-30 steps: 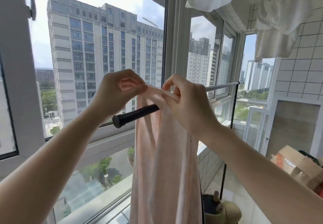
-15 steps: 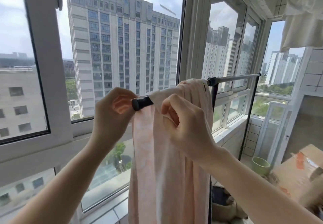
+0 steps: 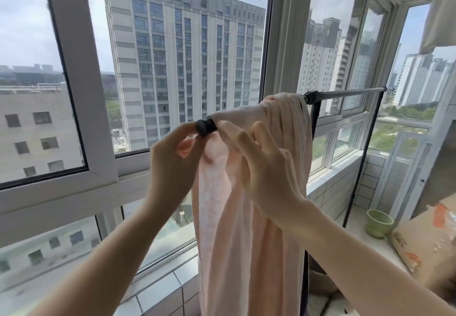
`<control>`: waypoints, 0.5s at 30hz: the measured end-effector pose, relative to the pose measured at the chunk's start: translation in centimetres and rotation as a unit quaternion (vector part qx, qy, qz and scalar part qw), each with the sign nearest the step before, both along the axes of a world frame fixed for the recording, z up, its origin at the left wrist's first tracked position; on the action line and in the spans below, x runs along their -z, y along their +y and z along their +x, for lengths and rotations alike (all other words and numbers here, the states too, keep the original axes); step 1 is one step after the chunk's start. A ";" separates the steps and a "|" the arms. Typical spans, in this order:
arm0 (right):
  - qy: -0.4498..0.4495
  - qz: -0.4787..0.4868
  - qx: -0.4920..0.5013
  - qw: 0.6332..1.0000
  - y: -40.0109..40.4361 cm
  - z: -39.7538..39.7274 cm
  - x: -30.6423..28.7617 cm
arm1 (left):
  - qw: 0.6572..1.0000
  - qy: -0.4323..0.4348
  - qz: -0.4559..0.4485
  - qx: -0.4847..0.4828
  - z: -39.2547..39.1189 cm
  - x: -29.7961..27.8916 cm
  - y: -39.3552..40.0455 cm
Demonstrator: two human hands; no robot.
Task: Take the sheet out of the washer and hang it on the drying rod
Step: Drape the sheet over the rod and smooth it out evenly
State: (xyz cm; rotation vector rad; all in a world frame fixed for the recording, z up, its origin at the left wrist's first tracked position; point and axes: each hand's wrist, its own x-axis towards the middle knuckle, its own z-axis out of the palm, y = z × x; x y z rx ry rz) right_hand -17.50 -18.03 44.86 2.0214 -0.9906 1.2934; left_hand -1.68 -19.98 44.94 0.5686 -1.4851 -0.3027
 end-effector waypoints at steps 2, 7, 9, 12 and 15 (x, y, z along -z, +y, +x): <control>-0.006 -0.023 0.026 0.999 -0.7 -0.6 0.0 | 1.000 -0.007 0.023 0.010 -0.4 -0.5 -0.5; -0.022 -0.022 0.038 0.999 -0.9 -2.0 1.4 | 0.996 0.029 0.075 0.026 -1.1 0.6 -0.7; -0.020 -0.013 0.010 1.000 -0.1 -1.5 2.7 | 0.995 0.027 0.083 0.037 -1.4 1.9 -0.3; -0.114 0.069 -0.054 0.990 0.7 -0.2 4.8 | 0.990 0.017 0.126 0.058 -1.9 4.4 0.1; -0.219 0.155 -0.088 0.959 0.8 0.3 6.9 | 0.984 0.009 0.167 0.056 -2.0 7.4 0.3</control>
